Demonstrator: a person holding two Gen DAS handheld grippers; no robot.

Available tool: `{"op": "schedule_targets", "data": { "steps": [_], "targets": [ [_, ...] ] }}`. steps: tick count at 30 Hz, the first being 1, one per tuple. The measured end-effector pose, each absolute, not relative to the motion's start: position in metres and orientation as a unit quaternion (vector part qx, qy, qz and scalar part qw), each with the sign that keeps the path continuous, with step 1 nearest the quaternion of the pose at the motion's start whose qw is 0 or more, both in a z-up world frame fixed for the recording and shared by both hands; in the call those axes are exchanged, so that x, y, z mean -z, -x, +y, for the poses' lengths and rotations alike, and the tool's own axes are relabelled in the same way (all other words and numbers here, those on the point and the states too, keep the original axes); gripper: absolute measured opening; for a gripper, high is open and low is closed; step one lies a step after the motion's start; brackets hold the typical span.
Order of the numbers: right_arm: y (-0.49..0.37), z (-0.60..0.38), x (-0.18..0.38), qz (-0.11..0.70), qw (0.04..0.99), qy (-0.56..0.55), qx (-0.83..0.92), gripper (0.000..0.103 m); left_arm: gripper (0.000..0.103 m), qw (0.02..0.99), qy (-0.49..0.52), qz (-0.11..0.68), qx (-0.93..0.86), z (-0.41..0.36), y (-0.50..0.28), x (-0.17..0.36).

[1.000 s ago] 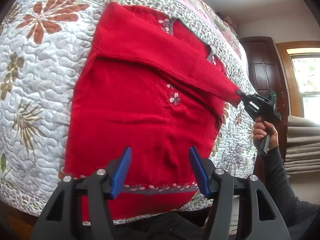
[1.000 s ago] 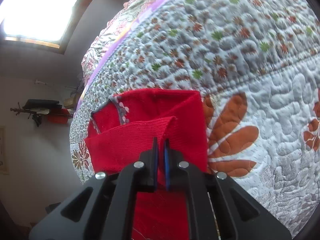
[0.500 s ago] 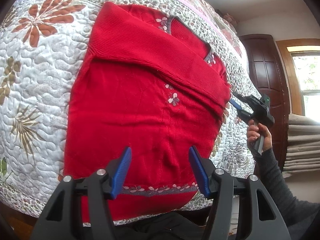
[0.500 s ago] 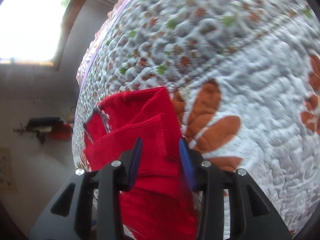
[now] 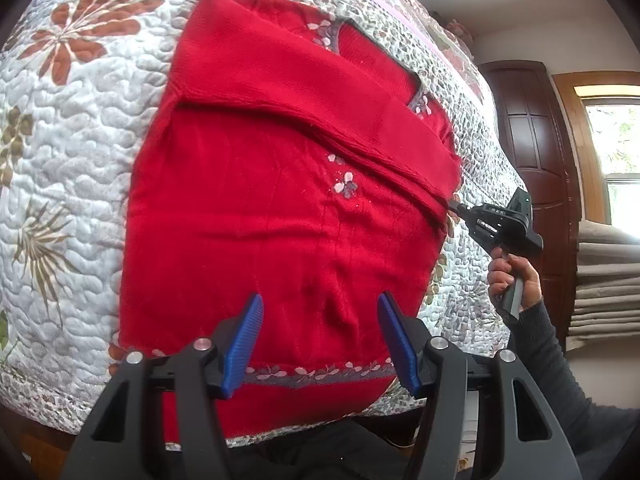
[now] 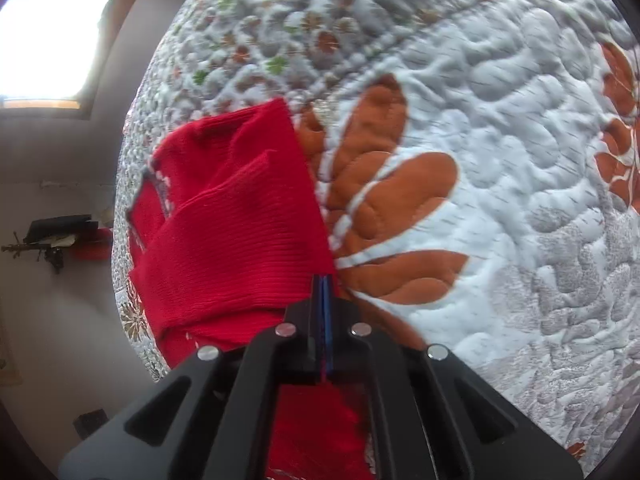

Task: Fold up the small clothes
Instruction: 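Open the right tool and lay the cuff on the sweater, then move both tools to the grey-trimmed hem and grasp it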

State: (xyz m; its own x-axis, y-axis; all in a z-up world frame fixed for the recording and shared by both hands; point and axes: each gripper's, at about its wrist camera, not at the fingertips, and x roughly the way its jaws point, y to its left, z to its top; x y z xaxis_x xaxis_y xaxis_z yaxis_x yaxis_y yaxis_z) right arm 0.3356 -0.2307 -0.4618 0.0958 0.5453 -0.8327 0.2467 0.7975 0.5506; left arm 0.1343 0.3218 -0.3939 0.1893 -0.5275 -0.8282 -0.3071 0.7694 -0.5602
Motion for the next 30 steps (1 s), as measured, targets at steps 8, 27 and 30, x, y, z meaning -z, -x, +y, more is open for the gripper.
{"op": "schedule_targets", "data": {
  "steps": [8, 27, 30],
  "targets": [
    [-0.293, -0.228, 0.422, 0.641, 0.690, -0.305, -0.141, 0.027, 0.069, 0.684, 0.355, 0.635, 0.050, 0.346, -0.105, 0.405],
    [-0.038, -0.199, 0.424, 0.702, 0.662, -0.225, -0.138, 0.062, 0.077, 0.638, 0.394, 0.661, 0.023, 0.408, 0.016, 0.472],
    [-0.019, -0.203, 0.430, 0.702, 0.664, -0.226, -0.123, 0.072, 0.078, 0.622, 0.404, 0.671, 0.034, 0.409, 0.032, 0.491]
  ]
}}
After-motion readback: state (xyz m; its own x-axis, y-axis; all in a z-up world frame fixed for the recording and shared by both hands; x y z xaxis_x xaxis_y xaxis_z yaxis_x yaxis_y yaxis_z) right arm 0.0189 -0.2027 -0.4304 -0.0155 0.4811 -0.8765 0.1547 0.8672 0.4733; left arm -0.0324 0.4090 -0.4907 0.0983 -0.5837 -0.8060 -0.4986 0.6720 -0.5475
